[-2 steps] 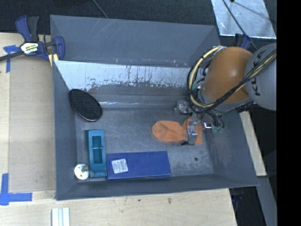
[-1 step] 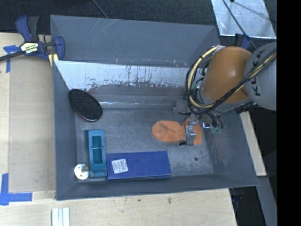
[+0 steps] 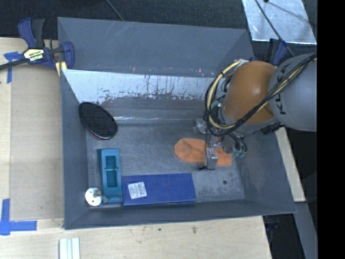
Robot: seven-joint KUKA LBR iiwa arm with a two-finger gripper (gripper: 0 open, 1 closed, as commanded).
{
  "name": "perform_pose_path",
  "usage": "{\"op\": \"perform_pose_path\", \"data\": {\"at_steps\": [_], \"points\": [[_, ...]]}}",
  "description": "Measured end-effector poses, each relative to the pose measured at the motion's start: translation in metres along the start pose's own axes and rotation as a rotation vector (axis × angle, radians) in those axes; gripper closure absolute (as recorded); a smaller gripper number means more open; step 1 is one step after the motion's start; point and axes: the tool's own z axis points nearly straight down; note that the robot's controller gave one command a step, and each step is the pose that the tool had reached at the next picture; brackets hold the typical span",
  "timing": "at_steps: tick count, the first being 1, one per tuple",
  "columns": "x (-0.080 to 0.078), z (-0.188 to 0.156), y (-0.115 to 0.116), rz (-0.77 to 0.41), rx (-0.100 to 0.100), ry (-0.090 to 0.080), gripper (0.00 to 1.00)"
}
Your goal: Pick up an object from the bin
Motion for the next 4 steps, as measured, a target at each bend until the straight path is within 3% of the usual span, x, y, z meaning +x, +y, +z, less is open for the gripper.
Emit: {"op": "perform_pose_path", "data": {"at_steps": [1,4], "points": [[0.0047,-0.0017,0.0014,0.193,0.001,0.0,1.0],[0.006,-0.0108,0.0015,0.193,0.0,0.003,1.0]]}}
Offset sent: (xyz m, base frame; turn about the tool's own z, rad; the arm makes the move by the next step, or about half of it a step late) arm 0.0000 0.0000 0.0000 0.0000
